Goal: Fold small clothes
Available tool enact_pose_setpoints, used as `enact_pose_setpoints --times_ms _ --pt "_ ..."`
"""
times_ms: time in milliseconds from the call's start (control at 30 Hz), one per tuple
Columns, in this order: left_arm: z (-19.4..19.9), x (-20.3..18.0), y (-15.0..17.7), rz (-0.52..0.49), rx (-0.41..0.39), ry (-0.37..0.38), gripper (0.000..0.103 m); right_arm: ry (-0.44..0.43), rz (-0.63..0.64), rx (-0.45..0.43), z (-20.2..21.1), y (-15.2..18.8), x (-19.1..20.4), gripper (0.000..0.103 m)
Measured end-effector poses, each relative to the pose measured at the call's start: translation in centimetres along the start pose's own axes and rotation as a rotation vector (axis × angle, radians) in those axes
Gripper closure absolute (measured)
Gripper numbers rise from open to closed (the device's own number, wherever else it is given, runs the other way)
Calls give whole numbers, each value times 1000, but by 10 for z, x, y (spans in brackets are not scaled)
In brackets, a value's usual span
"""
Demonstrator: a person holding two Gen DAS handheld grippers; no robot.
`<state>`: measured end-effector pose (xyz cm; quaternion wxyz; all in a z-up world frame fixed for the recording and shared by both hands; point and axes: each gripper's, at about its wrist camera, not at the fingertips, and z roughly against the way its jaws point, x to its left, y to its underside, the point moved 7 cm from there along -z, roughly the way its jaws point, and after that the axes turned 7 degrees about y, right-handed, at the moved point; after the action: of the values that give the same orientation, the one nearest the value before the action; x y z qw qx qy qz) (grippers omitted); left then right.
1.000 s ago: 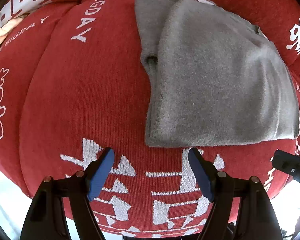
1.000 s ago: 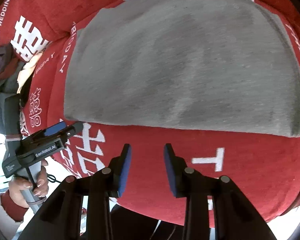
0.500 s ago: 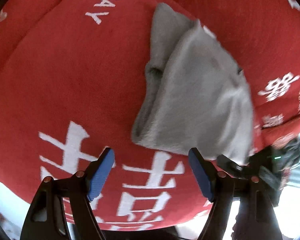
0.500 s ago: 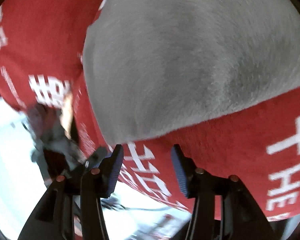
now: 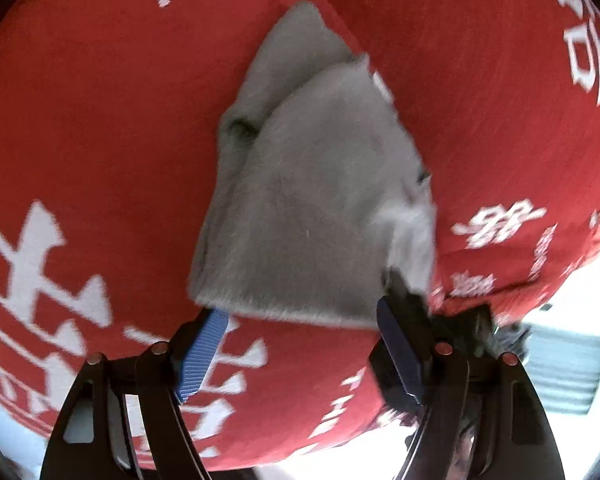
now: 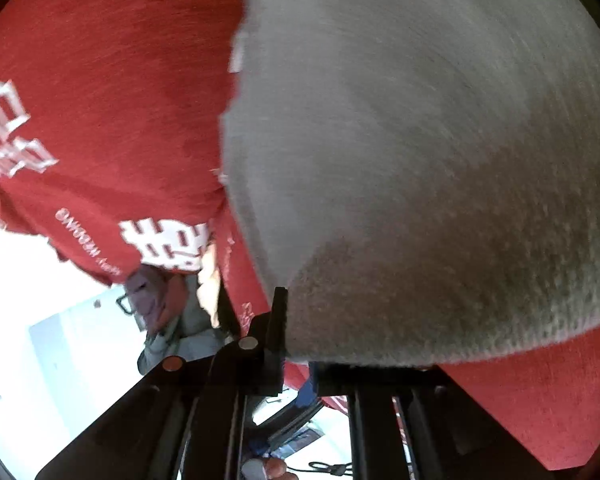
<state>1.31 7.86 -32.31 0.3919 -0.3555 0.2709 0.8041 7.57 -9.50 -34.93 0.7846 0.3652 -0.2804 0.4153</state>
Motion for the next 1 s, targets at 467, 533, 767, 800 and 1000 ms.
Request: enact_pose_setpoints --times_ms 467,533,767,800,1000 --pt "-7 -12 -51 -97 -206 -264 89 78 81 91 -2 11 -4 94" --pt "-3 -20 -52 -189 -223 -335 92 108 108 123 4 13 -6 94" --pt "-11 -76 -31 -690 -263 -592 92 359 425 118 60 -12 38 70" --pt "-12 -82 -27 -756 -263 -611 92 383 457 115 63 -19 47 40" --pt "-27 -109 -16 -1003 -253 -663 92 510 640 253 22 -62 117 17"
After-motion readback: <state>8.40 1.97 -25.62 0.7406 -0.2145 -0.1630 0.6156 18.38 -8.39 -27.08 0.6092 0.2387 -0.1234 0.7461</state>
